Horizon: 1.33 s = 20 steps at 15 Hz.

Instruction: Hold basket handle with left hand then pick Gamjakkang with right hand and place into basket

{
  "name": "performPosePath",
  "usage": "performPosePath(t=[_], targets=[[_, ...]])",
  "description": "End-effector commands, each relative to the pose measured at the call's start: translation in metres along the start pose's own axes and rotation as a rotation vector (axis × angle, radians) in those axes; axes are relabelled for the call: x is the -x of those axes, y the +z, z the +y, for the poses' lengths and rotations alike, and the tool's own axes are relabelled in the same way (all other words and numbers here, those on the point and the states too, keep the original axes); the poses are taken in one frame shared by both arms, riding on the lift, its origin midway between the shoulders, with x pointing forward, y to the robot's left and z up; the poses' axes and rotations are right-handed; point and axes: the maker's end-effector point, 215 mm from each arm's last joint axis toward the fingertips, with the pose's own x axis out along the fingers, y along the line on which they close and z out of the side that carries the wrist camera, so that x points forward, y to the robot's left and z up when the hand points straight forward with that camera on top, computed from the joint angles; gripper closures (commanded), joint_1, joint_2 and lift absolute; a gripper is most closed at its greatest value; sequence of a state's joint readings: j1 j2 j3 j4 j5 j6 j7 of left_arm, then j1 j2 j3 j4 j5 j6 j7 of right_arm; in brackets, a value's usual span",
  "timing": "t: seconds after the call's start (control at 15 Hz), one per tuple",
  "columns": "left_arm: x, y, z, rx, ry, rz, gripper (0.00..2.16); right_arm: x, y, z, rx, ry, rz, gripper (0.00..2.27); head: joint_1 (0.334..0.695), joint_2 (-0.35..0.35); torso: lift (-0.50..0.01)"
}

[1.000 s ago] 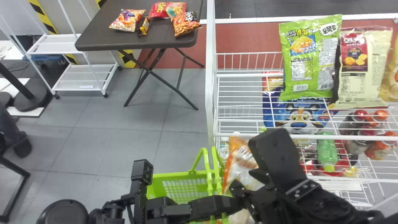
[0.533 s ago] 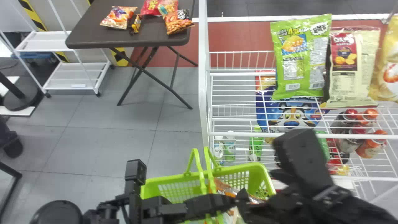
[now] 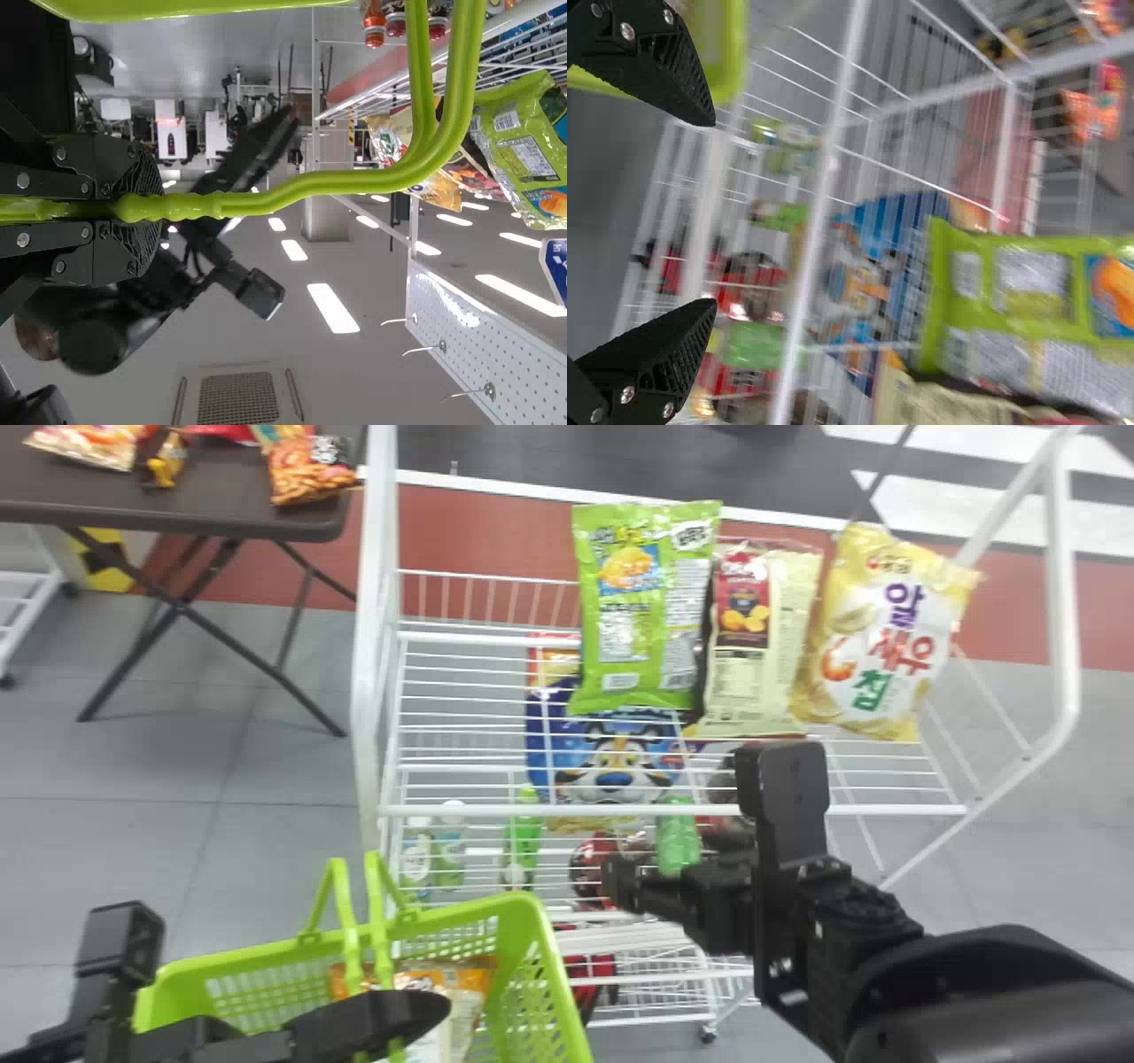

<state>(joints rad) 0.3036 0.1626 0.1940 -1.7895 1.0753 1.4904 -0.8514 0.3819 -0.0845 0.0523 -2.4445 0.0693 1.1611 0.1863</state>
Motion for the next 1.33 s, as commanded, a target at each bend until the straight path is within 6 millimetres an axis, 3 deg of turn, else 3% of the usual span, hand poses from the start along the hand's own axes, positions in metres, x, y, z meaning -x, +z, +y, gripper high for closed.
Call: performPosePath(t=[0.0, 0.07, 0.2, 0.6, 1.0, 1.27], targets=[[0.001, 0.000, 0.000, 0.001, 0.000, -0.004, 2.15, 0.001, 0.046, -0.029, -0.029, -0.019, -0.200, 0.08, 0.695, -0.247, -0.017], [0.001, 0.000, 0.001, 0.004, -0.001, -0.005, 2.15, 0.006, 0.063, -0.039, -0.026, -0.032, -0.301, 0.08, 0.695, -0.255, -0.017], [0.001, 0.000, 0.001, 0.004, -0.001, -0.006, 2.15, 0.007, 0.069, -0.054, -0.034, -0.041, -0.392, 0.08, 0.695, -0.268, -0.017], [-0.001, 0.000, 0.003, 0.007, 0.001, -0.005, 2.15, 0.003, 0.035, -0.060, -0.052, -0.034, -0.514, 0.08, 0.695, -0.311, -0.017], [-0.001, 0.000, 0.002, 0.006, 0.000, -0.003, 2.15, 0.014, 0.012, -0.060, -0.044, 0.006, -0.600, 0.08, 0.695, -0.324, -0.017], [-0.001, 0.000, 0.001, 0.008, -0.002, -0.003, 2.15, 0.020, 0.009, -0.051, -0.029, 0.016, -0.621, 0.08, 0.695, -0.343, -0.017]])
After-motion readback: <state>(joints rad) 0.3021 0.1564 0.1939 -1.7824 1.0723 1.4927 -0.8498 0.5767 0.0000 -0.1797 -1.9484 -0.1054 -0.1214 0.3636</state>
